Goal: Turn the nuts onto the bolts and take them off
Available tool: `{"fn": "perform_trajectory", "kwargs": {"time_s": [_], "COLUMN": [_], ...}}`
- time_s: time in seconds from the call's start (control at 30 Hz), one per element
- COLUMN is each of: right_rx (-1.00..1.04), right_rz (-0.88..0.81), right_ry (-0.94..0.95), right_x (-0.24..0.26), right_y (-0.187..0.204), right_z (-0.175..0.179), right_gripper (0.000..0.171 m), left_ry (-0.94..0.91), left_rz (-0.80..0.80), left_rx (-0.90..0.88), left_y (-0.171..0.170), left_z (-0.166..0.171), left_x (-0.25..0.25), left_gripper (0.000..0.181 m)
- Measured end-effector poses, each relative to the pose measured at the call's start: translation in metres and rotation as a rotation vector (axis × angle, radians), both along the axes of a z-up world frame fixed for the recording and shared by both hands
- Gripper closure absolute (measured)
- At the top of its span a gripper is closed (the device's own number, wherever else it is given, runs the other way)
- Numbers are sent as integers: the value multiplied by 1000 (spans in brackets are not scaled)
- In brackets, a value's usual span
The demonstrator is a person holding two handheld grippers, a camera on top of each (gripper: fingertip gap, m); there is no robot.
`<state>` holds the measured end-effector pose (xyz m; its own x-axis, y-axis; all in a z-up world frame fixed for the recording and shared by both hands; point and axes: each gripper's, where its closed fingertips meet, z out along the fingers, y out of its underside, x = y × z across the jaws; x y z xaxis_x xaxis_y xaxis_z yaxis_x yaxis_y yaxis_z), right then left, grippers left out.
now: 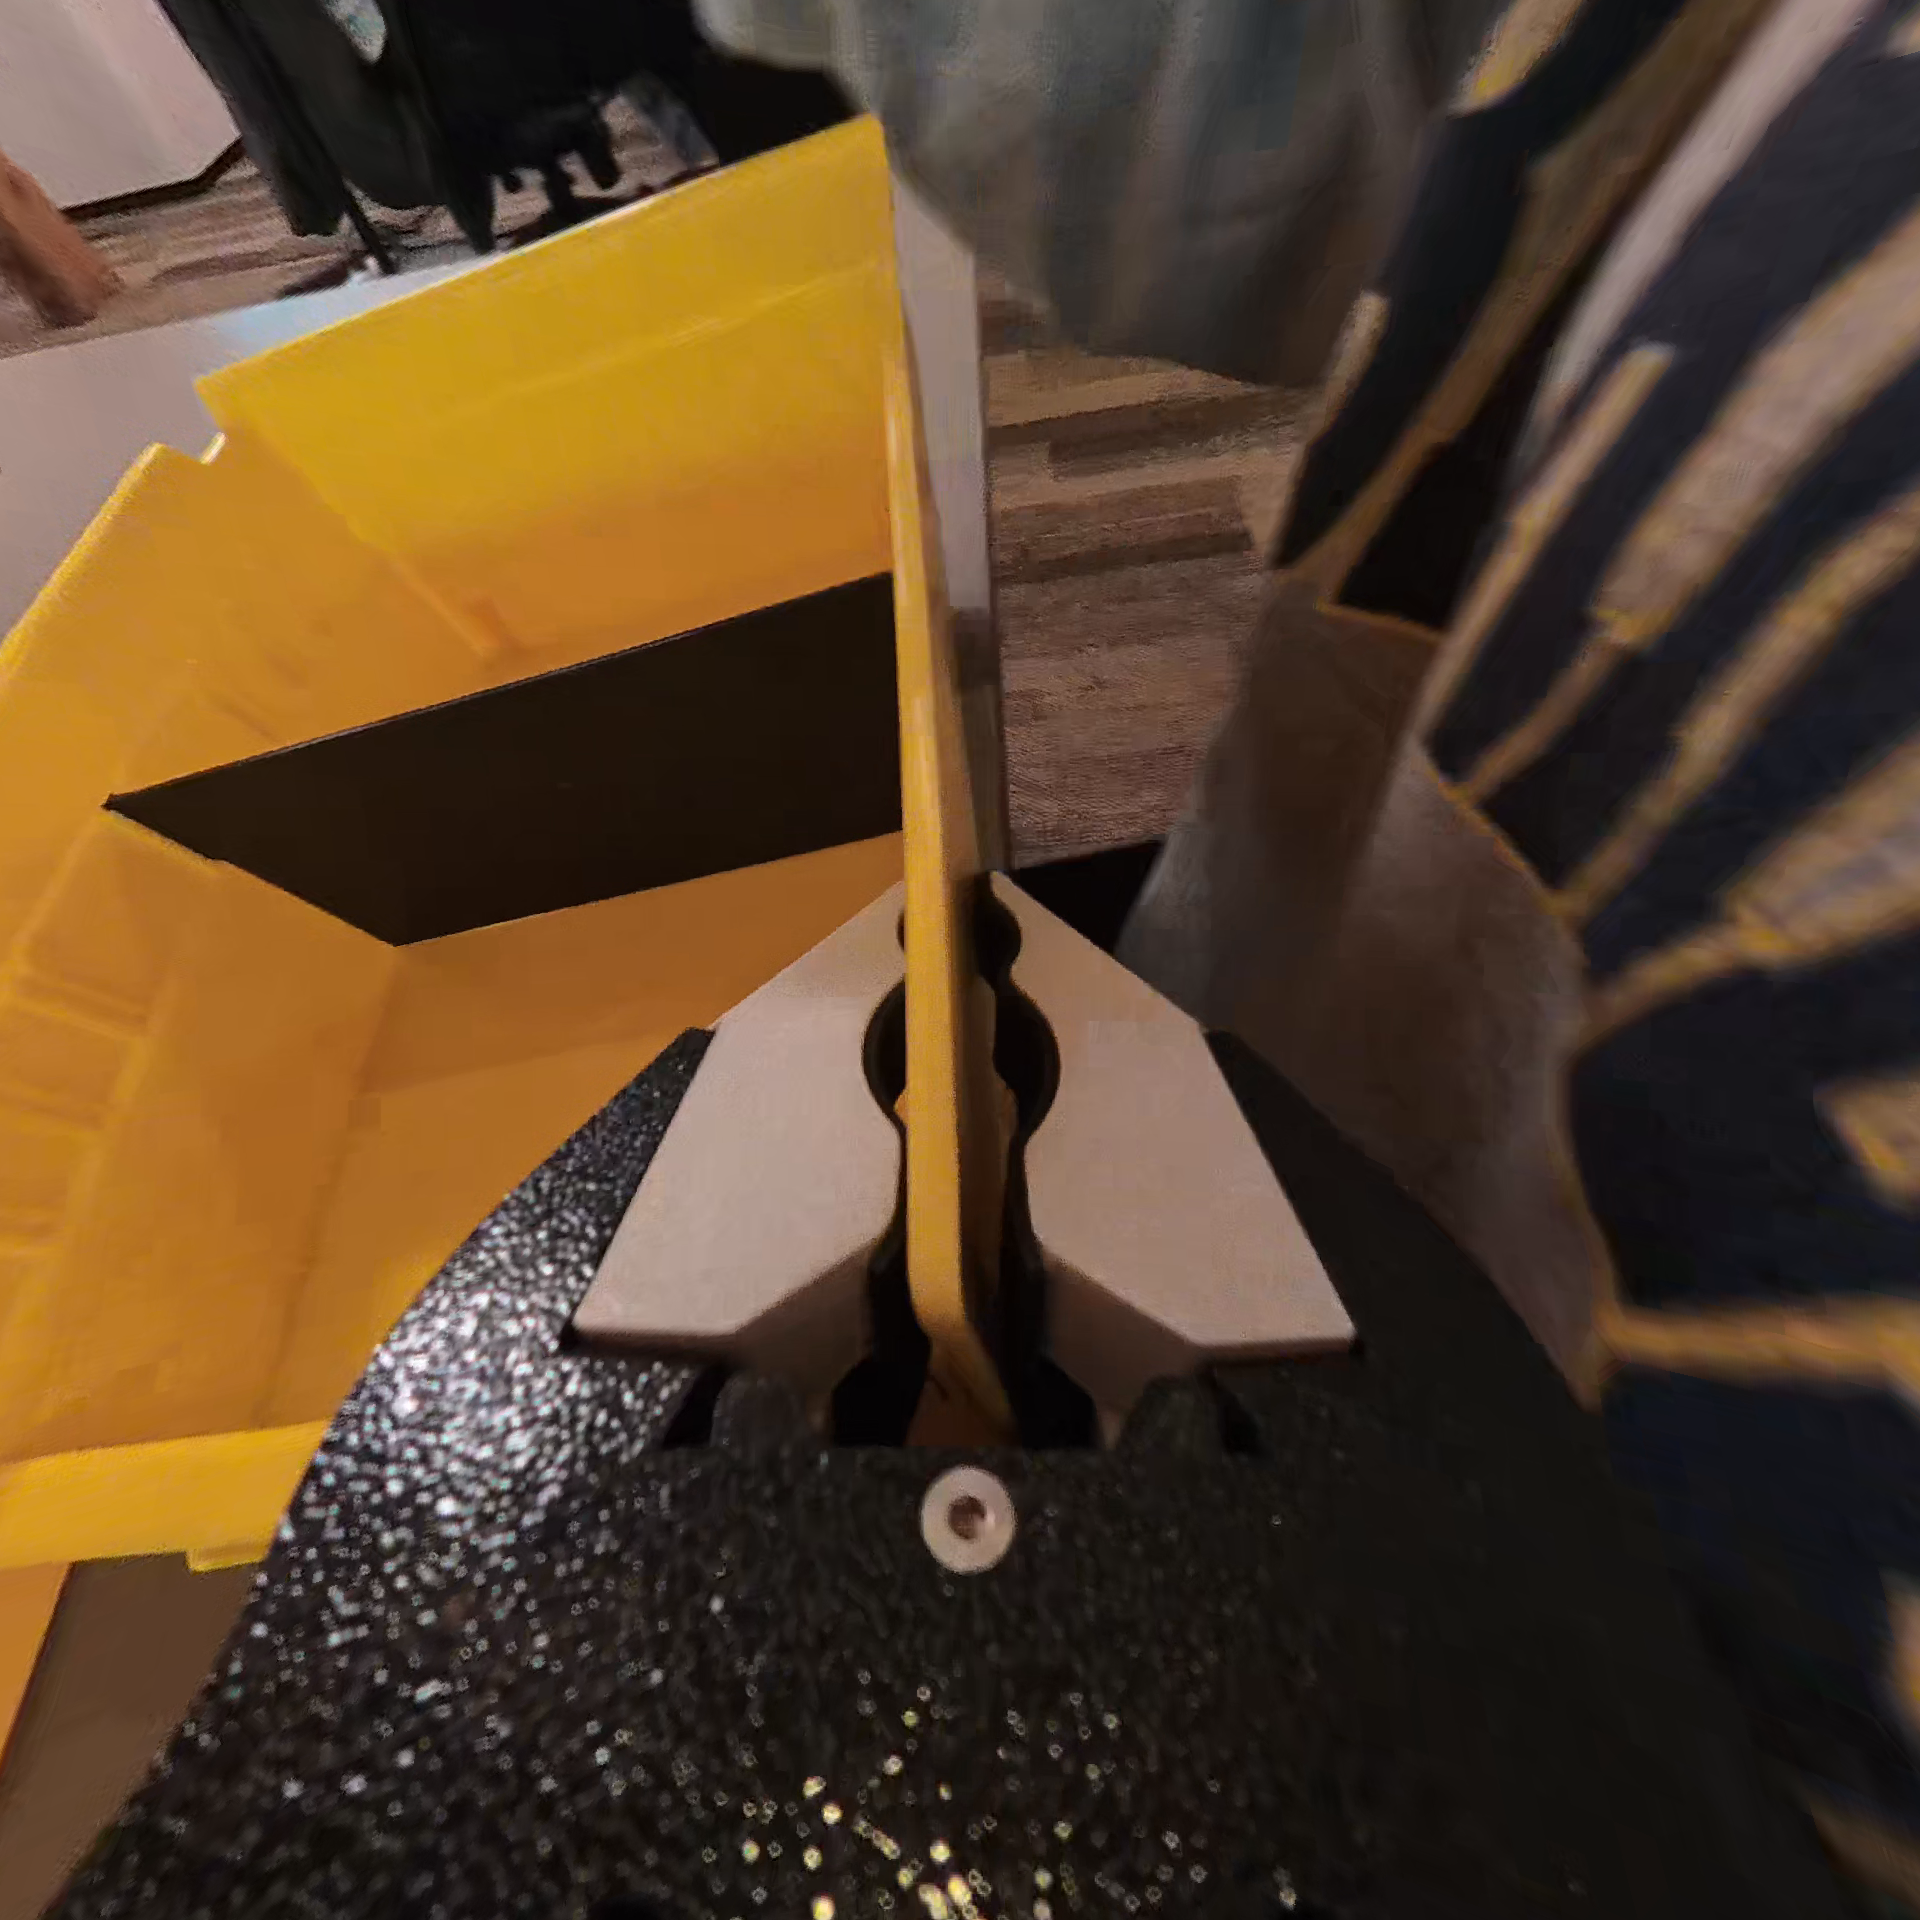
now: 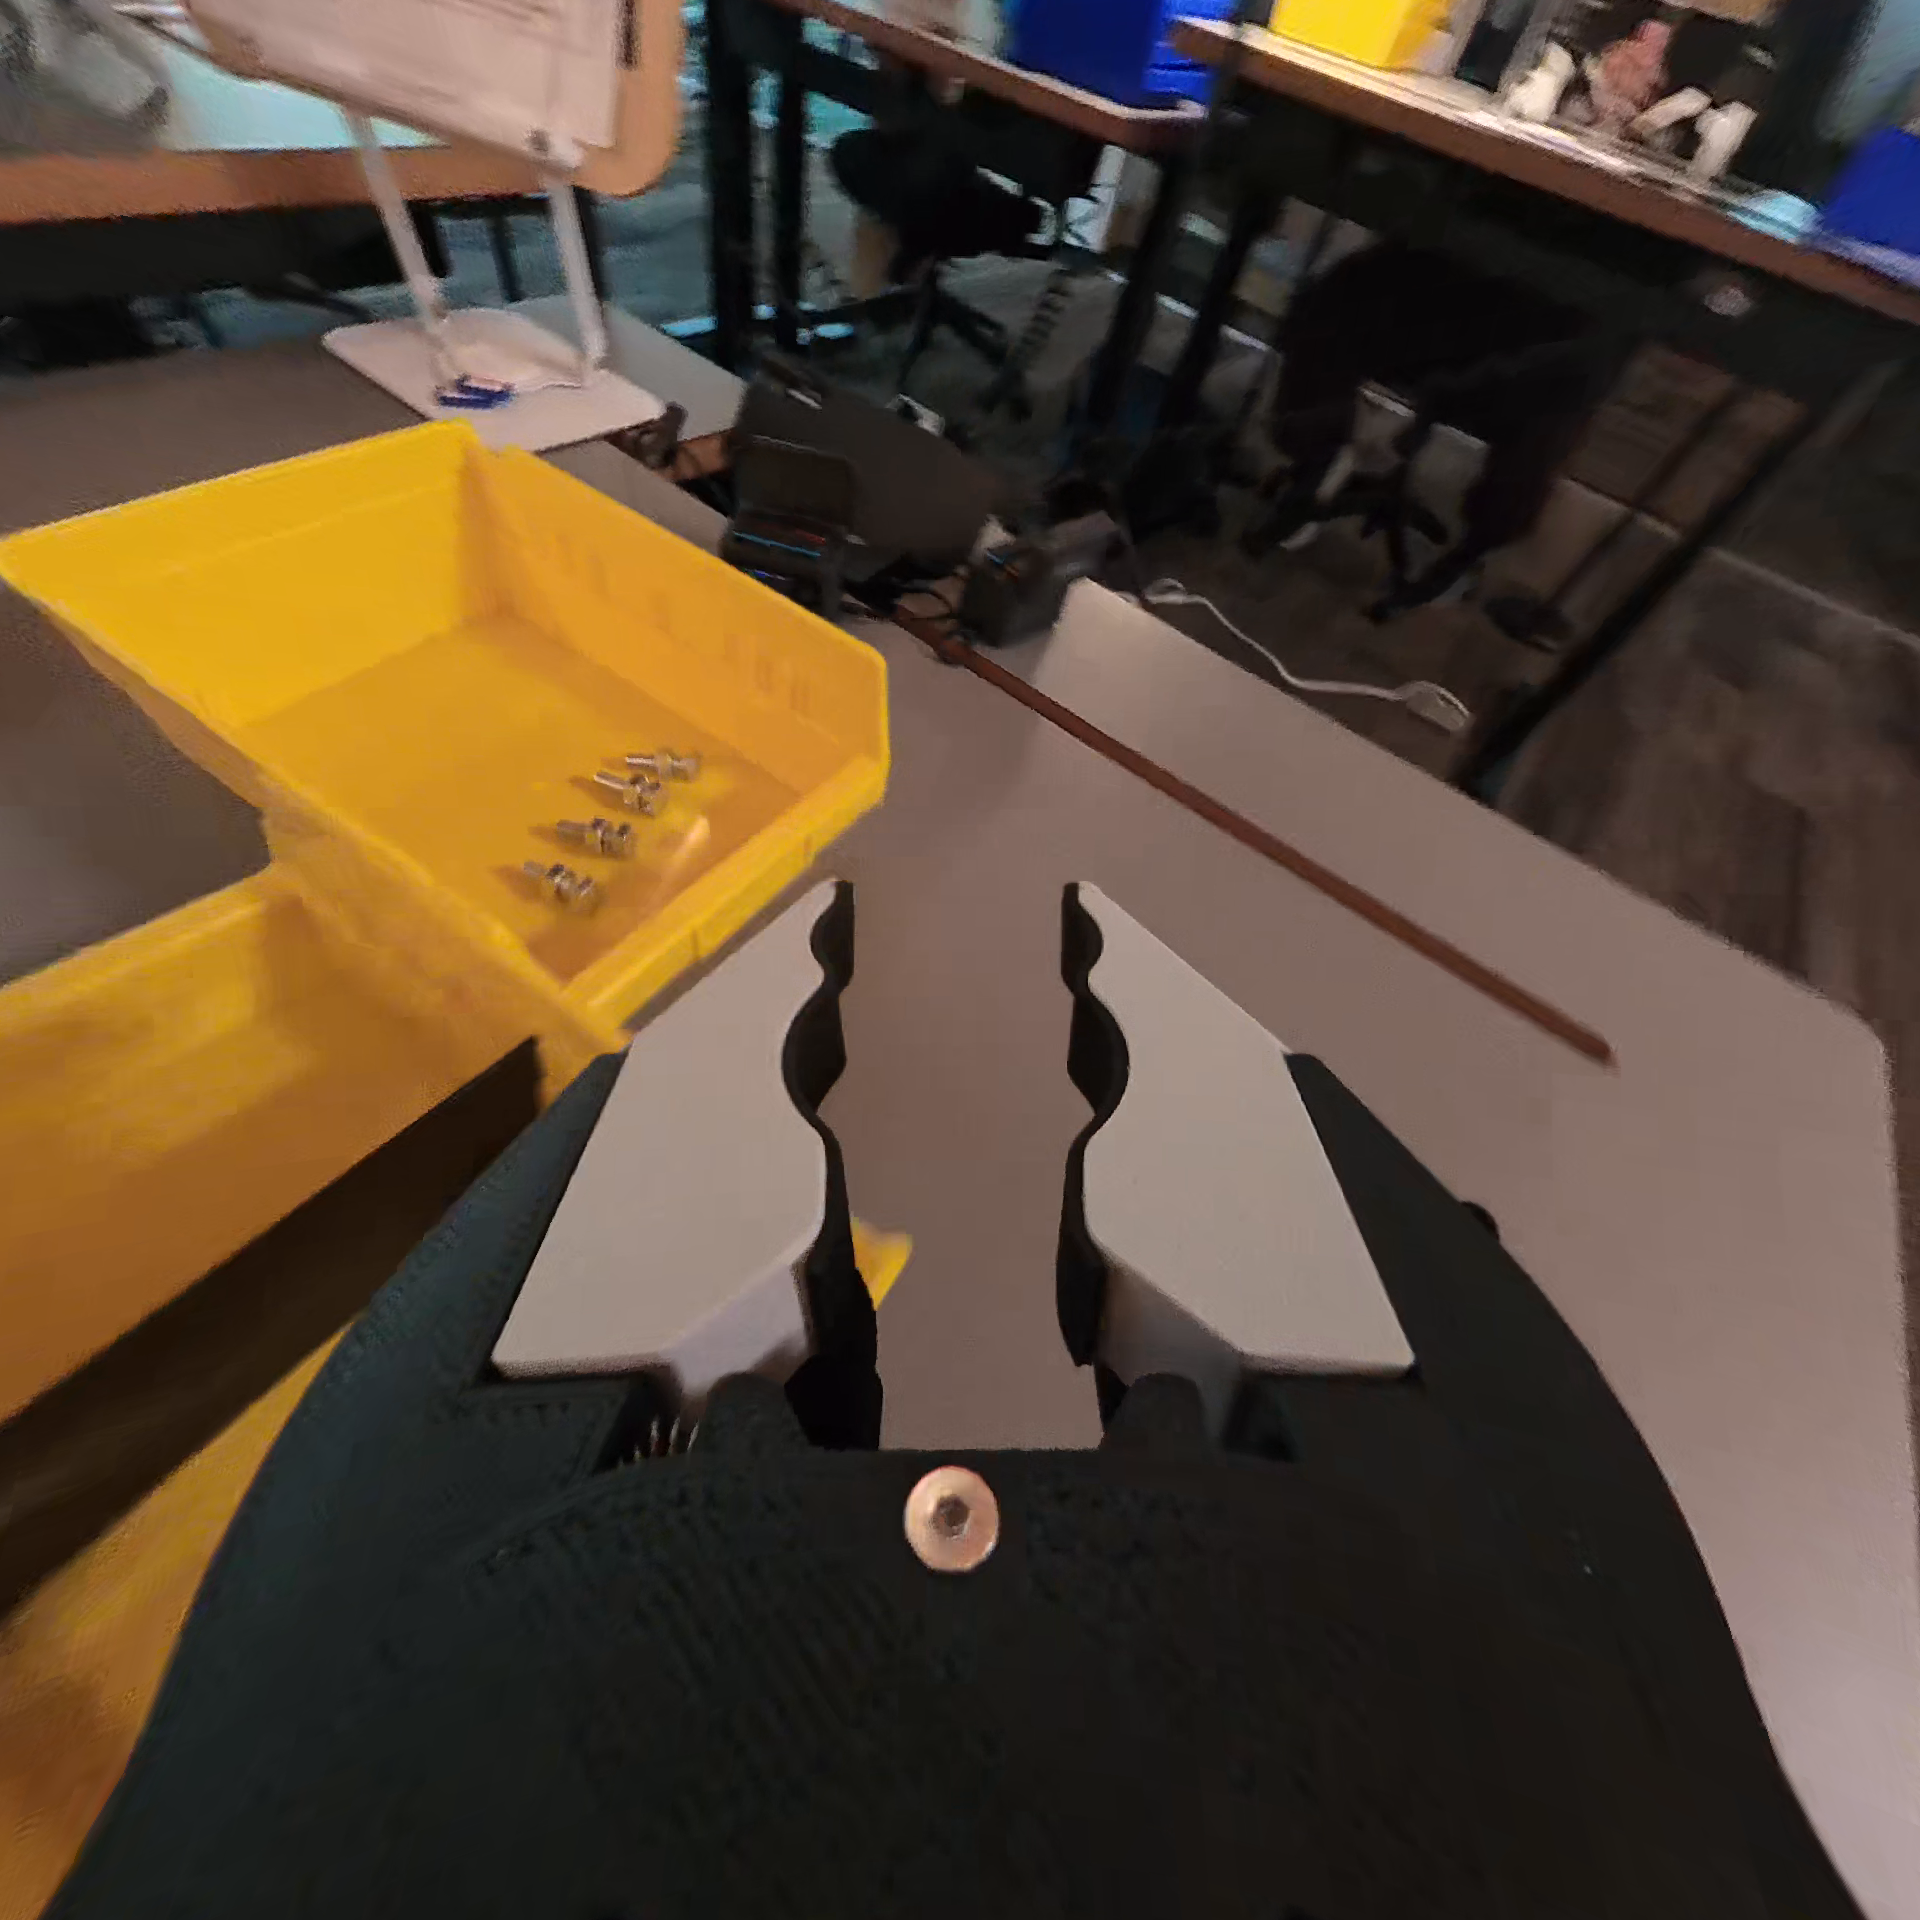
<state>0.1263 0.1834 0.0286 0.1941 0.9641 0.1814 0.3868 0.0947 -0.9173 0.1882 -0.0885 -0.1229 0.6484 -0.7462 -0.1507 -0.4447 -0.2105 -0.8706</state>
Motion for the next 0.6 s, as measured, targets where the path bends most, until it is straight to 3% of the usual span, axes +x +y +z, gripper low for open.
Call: {"fn": "perform_trajectory", "kwargs": {"time_s": [0.17,0.33,0.43,0.53,0.6], "right_rx": [-17,-119,-80,-125,-150], "right_rz": [-261,-414,-489,-508,-503], "right_ry": [-133,-374,-516,-594,-648], "right_x": [100,152,168,174,176], "right_y": [16,27,44,56,61], "right_z": [-28,-85,-108,-124,-133], "right_gripper": [134,129,127,127,127], "left_ry": [119,113,1,-101,-124], "left_rz": [83,122,102,252,485], "left_rx": [2,-26,-52,51,88], "left_y": [61,111,113,103,93], "left_z": [-15,-20,1,50,75], "left_x": [40,69,79,32,-43], "left_gripper": [177,177,147,130,135]}}
